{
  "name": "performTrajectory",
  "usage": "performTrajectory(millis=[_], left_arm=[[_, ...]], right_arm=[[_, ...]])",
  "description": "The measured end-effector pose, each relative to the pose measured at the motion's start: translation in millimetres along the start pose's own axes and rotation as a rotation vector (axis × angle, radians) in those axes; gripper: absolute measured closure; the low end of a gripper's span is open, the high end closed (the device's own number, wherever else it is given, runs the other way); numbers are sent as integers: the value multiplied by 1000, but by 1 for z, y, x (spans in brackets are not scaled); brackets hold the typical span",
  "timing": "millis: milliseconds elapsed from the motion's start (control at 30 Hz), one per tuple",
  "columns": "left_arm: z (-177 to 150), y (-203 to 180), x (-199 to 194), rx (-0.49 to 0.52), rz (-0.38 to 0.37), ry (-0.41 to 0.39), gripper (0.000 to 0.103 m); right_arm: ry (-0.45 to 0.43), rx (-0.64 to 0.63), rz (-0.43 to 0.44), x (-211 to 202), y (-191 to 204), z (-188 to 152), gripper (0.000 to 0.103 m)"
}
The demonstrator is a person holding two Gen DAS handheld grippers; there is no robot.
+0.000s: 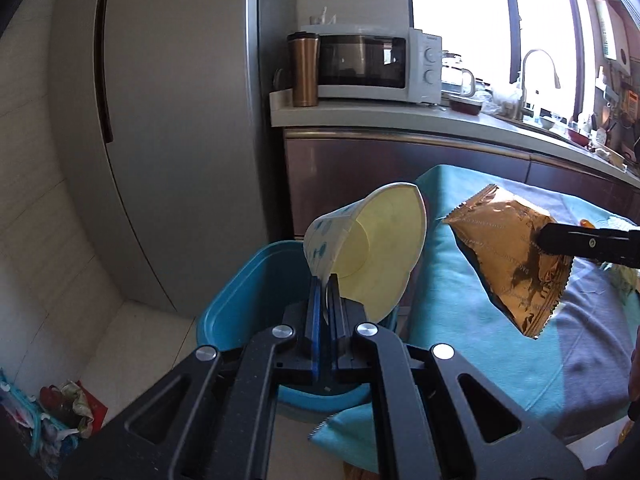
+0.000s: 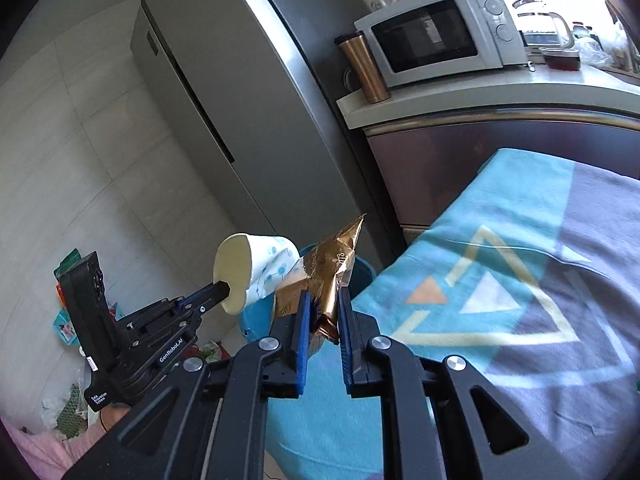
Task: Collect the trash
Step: 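Carry the cup and wrapper to the teal bin and release both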
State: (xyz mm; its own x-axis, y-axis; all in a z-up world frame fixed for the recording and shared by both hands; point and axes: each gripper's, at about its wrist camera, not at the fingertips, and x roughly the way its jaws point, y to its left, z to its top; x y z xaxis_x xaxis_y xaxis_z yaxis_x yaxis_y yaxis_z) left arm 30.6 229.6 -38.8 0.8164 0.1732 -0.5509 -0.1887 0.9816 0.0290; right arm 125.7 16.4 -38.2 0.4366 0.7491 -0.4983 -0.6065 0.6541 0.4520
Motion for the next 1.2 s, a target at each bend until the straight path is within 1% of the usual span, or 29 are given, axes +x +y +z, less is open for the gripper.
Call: performTrajectory(millis=[100, 200, 333, 467, 533, 600, 633, 667, 700, 833, 967, 1067, 1133, 1200], left_arm=[[-1, 14, 19, -8, 36, 33, 99], [-2, 22, 42, -16, 60, 75, 99], [-4, 31, 72, -15, 96, 127, 99], [-8, 33, 91, -22, 96, 167, 99], [-10, 35, 98, -35, 94, 183, 96], [-14, 34, 104, -47, 91, 195, 96], [-13, 34, 108, -51, 89, 201, 95], [-16, 33, 110, -55, 88, 205, 91], [-18, 32, 112, -59, 89, 209, 89], [-19, 29, 115, -75, 87, 206, 88], [-18, 22, 101, -75, 75, 162, 80], [-14, 14, 86, -71, 42, 124, 74], [-10, 6, 75, -61, 14, 99, 73], [-6, -4, 65, -55, -26, 73, 68]], right_arm=[[49, -16, 4, 31, 8, 8, 91], [104, -26, -12, 62, 10, 13, 91], [170, 0, -31, 94, 9, 16, 91], [220, 11, -46, 118, 10, 17, 89], [249, 18, -54, 125, 11, 17, 88], [262, 23, -60, 131, 11, 19, 85], [262, 26, -62, 132, 11, 19, 79], [261, 27, -64, 132, 11, 20, 73], [258, 27, -66, 131, 11, 20, 72], [237, 33, -59, 123, 10, 16, 70], [213, 15, -59, 107, 10, 7, 70], [181, 0, -54, 83, 8, -1, 69], [151, -17, -52, 62, 8, -5, 68], [113, -35, -64, 38, 8, -9, 65]])
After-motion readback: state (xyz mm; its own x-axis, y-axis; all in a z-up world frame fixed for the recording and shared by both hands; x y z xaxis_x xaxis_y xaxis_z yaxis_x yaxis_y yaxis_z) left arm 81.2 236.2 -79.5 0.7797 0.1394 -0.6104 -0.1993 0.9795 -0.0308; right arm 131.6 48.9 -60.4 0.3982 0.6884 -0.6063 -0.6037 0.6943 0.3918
